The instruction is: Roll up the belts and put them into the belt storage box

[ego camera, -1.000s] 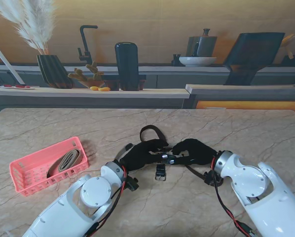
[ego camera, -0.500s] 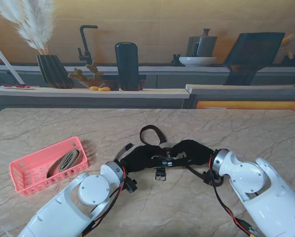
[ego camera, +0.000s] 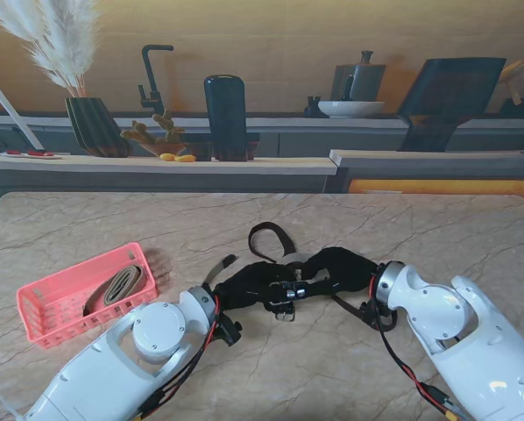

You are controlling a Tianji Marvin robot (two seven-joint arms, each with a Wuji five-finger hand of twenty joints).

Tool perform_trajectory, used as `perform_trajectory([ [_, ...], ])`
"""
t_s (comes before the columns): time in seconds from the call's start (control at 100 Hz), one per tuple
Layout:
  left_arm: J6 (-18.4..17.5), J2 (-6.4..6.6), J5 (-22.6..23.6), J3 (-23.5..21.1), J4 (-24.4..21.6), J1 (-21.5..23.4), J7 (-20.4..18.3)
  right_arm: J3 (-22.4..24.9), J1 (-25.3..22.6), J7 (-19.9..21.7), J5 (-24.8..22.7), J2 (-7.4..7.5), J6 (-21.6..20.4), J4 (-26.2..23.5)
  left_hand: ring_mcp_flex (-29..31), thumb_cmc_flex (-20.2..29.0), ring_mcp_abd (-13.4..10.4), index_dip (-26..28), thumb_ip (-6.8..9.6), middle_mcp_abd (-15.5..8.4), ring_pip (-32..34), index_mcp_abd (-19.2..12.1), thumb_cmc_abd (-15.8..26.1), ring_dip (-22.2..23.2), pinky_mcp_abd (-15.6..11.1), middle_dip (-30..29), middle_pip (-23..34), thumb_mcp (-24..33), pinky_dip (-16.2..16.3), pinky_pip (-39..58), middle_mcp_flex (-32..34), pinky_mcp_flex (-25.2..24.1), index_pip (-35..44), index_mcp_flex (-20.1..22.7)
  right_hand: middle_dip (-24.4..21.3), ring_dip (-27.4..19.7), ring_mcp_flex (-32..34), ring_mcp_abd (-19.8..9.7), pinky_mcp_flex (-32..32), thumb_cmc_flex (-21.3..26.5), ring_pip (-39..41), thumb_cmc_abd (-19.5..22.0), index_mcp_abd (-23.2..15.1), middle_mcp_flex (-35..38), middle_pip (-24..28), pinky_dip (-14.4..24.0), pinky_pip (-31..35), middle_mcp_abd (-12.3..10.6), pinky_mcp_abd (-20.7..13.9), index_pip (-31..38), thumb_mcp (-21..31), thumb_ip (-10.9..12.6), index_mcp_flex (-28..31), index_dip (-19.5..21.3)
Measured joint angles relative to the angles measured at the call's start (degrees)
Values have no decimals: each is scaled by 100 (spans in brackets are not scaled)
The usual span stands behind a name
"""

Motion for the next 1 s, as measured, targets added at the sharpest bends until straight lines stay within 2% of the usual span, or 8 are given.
perform_trajectory([
  [0.13,150,-66,-203,-5,26,42,27,19,-12,-125,-150,-7,-1,-13,2,-38,-46,1026,7,11,283,-10,-59,230,-8,424,156,162,69,136,-12,32,154,-316,0,0,0,11,0,-4,0,2,-129,-6,-17,63,-42,0,0,0,-119,-4,-397,-65],
  [0.26,260,-109,-295,0,45,55,33,90,-91,-212,-148,-24,45,-72,1,-38,-77,1361,17,-22,342,-222,-59,364,-10,695,243,168,146,138,-70,-22,254,-437,0,25,0,15,0,-4,0,-9,-128,-18,-88,143,-84,0,0,-503,-261,-1,-1004,-250],
  [0.41,346,-174,-536,22,120,53,97,185,-240,-629,-233,-79,99,-157,-4,-33,-111,1388,17,-37,200,-415,-59,382,-10,775,248,168,245,54,-115,-72,345,-489,-7,85,0,42,1,-49,0,199,31,-61,-140,281,-150,1,0,-1545,-322,18,-1267,-154],
  [0.5,394,-218,-836,13,154,62,106,218,-302,-831,-296,-123,131,-193,-4,-31,-111,1387,17,-38,-9,-434,-59,383,5,777,154,168,281,-103,-115,-72,371,-492,-11,139,0,57,19,-198,0,406,140,-62,-143,336,-151,27,0,-1857,-394,61,-1355,-84],
  [0.59,402,-258,-845,2,155,96,176,233,-335,-902,-301,-160,183,-210,-4,-31,-122,1387,10,-61,-166,-439,-67,383,9,833,-2,225,325,-248,-115,-42,432,-502,-12,148,0,64,70,-250,63,506,175,-107,-165,349,-152,37,0,-2124,-474,74,-1421,8],
  [0.74,403,-355,-962,-38,146,215,631,234,-408,-1205,-267,-214,276,-235,-8,-14,-130,1369,10,-67,-244,-463,-137,430,14,937,-113,253,349,-453,-115,-16,533,-562,-49,191,0,70,93,-250,129,471,215,-194,-166,354,-152,49,0,-2378,-566,81,-1750,22],
  [0.87,482,-491,-1475,-116,102,363,1012,231,-500,-2006,-598,-308,281,-235,-316,369,-130,1355,2,-62,-408,-490,138,578,17,1030,-302,-348,498,-682,-365,-369,547,-754,-66,219,-14,108,157,-379,152,542,234,-557,-199,414,-152,128,0,-2690,-698,101,-2154,5],
  [1.0,550,-590,-1544,-117,84,427,1236,330,-588,-2416,-1081,-414,178,-240,-519,691,-131,1351,2,-46,-534,-514,334,648,18,1075,-442,-838,601,-751,-530,-533,547,-921,-77,219,-69,142,281,-546,270,534,339,-761,-160,417,-71,187,-1,-2786,-754,101,-2342,-2],
])
